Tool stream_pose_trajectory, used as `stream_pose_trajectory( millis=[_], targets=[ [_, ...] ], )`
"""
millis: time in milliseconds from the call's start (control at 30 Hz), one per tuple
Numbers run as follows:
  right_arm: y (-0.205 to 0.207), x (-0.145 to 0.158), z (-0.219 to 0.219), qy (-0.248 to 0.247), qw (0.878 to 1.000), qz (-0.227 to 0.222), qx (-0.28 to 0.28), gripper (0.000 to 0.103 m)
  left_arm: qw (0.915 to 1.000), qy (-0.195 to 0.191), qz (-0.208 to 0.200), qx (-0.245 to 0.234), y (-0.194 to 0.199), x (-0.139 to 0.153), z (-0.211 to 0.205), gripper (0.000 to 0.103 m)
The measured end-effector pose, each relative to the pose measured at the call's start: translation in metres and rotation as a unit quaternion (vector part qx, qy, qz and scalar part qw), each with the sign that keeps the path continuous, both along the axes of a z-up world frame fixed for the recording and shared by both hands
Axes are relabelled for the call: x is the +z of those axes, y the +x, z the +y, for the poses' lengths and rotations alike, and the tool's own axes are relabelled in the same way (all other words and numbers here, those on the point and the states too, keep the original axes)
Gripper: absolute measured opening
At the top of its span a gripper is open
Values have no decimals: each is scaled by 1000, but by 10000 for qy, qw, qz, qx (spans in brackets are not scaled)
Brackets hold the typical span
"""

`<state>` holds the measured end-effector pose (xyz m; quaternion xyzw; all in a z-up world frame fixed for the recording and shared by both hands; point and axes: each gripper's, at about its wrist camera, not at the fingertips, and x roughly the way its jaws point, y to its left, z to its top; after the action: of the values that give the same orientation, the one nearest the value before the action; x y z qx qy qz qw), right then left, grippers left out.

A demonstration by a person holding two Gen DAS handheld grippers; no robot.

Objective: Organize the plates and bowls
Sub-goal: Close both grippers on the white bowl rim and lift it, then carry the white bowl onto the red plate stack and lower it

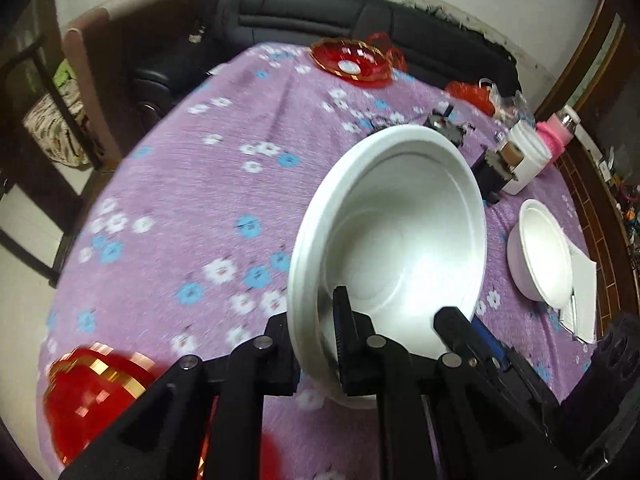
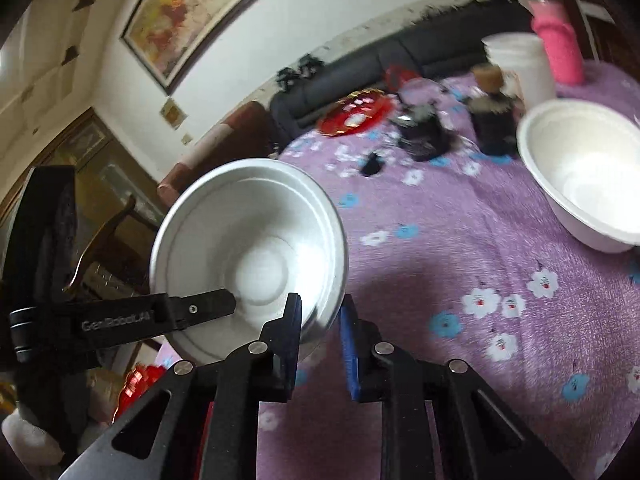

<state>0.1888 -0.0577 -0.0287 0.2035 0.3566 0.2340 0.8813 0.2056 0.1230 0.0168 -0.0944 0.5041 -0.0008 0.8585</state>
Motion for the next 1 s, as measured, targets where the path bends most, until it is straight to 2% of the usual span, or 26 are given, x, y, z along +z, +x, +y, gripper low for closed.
stream_pose_trajectory(
  millis=[167, 367, 500, 667, 800, 1000],
  targets=[
    [-38, 33, 30, -261, 9972, -563, 408, 21, 9988, -30, -400, 289, -53, 29, 28, 13],
    [-87, 58, 56, -375, 9925, -888, 752, 21, 9950, -239, -817, 519, -112, 51, 59, 13],
    [-108, 65, 69, -465, 9906, -884, 935, 21, 9928, -234, -992, 622, -141, 49, 69, 17],
    [-131, 64, 91, -762, 9871, -878, 1099, 21, 9915, -316, -998, 774, -169, 37, 85, 19],
    [-141, 59, 106, -809, 9866, -706, 1229, 21, 9900, -499, -921, 945, -183, 28, 104, 19],
    [-144, 47, 130, -1025, 9847, -469, 1326, 21, 9905, -423, -756, 1072, -186, 12, 120, 19]
  ],
)
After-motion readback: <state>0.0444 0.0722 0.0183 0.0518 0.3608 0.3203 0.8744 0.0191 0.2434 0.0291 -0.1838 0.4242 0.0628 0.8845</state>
